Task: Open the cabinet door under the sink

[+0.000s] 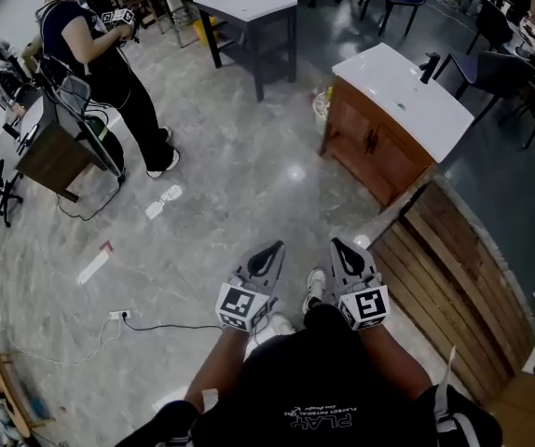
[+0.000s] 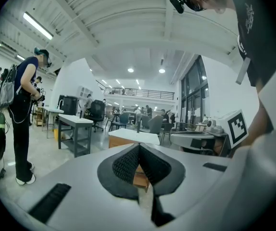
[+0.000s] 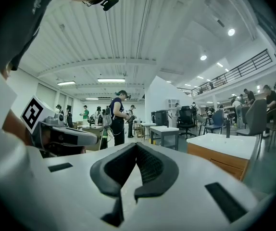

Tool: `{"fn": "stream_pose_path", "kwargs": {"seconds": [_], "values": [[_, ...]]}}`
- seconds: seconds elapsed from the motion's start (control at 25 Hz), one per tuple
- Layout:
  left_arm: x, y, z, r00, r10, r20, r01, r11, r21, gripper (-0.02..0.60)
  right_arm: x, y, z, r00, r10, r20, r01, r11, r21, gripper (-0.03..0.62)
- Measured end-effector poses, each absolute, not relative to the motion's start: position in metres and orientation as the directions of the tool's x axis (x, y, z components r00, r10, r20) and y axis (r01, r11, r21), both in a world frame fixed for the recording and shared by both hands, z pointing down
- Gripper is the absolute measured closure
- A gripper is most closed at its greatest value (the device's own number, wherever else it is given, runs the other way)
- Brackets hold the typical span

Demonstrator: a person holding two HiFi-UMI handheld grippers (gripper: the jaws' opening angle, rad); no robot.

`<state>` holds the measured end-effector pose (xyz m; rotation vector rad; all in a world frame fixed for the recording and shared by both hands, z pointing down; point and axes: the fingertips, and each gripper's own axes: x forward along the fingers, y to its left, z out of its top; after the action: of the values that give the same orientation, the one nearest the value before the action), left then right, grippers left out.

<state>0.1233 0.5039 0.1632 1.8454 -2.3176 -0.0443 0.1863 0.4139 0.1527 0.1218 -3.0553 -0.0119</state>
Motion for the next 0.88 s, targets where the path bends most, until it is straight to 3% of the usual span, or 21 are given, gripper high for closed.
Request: {"fn": "stream_pose_path", "kwargs": {"seconds": [0.88], "values": [[0.004,0.338,0.168,-0.176,-0.970,0.170,-0.977,0.193,0.090,0.563,0.070,0.257,0.163,-0.993,-0.099,0.066,-0.100,0.995,-0.010,0.571]]}}
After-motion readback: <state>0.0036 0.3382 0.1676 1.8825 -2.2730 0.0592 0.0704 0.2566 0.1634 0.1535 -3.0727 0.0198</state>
